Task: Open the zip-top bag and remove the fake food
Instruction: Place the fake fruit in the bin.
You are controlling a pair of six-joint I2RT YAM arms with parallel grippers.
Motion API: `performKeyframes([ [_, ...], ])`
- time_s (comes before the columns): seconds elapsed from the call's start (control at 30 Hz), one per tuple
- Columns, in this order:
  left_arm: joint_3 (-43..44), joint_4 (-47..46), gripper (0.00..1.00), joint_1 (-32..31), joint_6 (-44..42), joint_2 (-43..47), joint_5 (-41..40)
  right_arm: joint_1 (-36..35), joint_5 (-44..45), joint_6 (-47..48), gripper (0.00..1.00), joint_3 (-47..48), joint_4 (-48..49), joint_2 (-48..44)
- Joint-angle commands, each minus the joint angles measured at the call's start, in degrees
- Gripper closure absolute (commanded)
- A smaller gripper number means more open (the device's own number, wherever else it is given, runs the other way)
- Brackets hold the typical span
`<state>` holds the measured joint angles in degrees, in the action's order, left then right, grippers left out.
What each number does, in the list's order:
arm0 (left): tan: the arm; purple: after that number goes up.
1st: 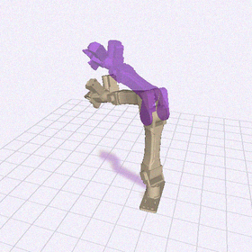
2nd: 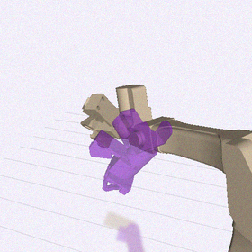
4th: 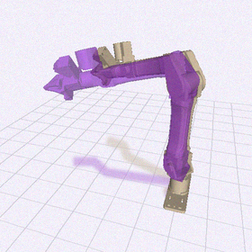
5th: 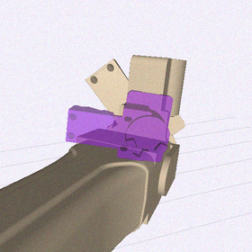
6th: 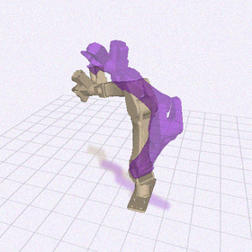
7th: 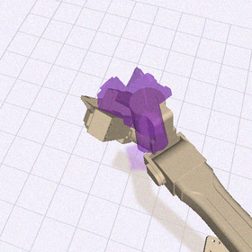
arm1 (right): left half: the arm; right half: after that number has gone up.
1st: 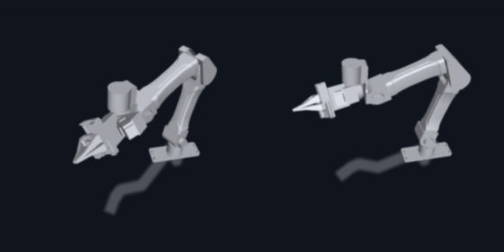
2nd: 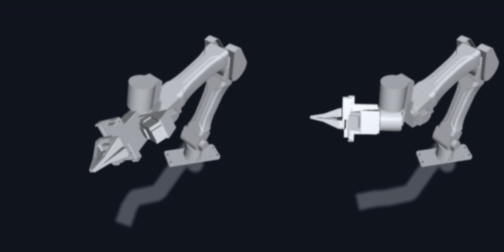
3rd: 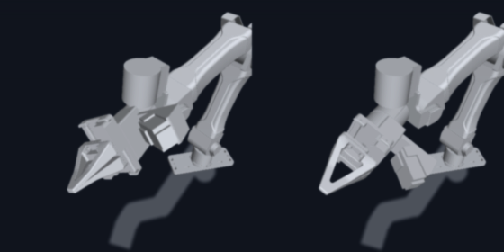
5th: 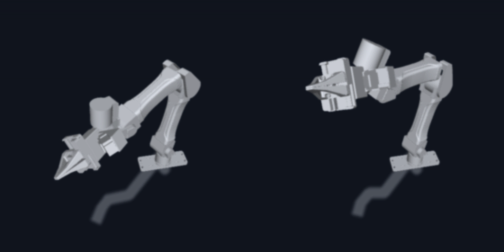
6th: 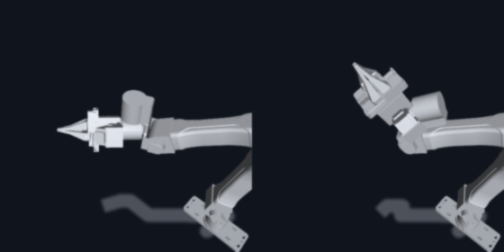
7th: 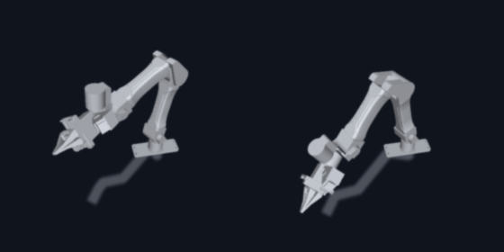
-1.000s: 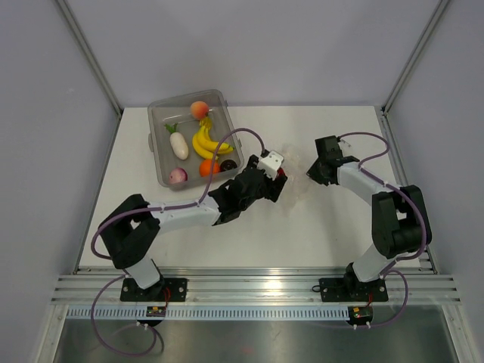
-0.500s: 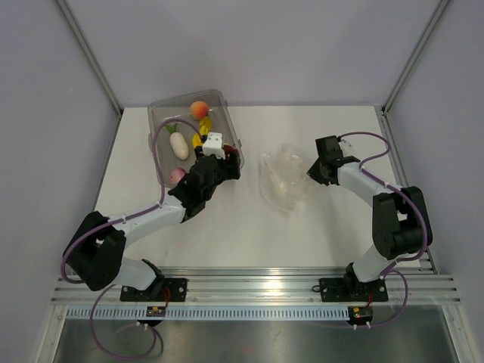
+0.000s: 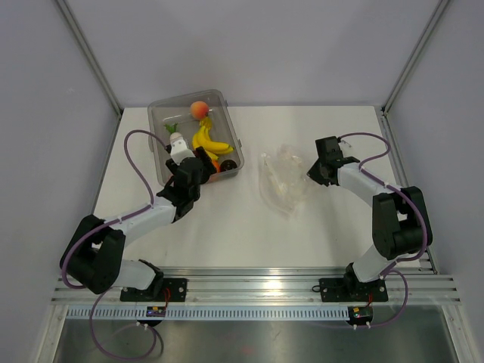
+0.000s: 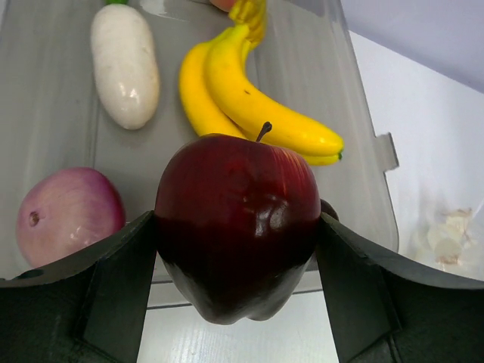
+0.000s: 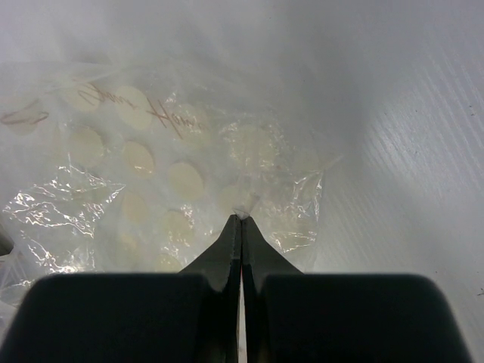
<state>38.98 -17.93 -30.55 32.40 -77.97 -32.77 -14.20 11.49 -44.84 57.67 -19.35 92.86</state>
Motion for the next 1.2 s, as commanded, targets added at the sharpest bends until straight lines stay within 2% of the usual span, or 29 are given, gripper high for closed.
performKeyframes([
  [0.0, 1.36, 0.79, 0.36, 0.57, 5.30, 0.72, -7.48, 0.13, 1.08, -0.69, 1.00, -0.10, 1.34, -1.98],
  [0.37, 2.50, 2.90, 0.35, 2.16, 7.85, -1.65, -9.76, 0.22, 0.73, -0.60, 1.00, -0.28, 1.51, -2.07],
  [0.67, 3.29, 3.96, 0.30, 2.16, 8.12, -2.18, -9.76, 0.22, 0.55, -0.51, 1.00, -0.19, 1.69, -1.98],
  [0.77, 3.38, 4.22, 0.22, 2.24, 8.29, -2.09, -9.59, 0.13, 0.47, -0.51, 1.00, -0.19, 1.60, -2.07],
  [0.87, 3.91, 5.19, 0.07, 2.24, 8.55, -2.18, -9.67, 0.13, 0.38, -0.51, 1.00, -0.19, 1.69, -2.07],
  [1.03, 3.65, 5.72, 0.01, 2.24, 8.82, -1.74, -10.38, 0.13, 0.29, -0.42, 1.00, -0.10, 1.78, -1.81],
  [1.17, 3.29, 5.63, 0.01, 2.24, 8.99, -1.04, -10.73, 0.13, 0.29, -0.34, 1.00, -0.10, 1.78, -1.89],
])
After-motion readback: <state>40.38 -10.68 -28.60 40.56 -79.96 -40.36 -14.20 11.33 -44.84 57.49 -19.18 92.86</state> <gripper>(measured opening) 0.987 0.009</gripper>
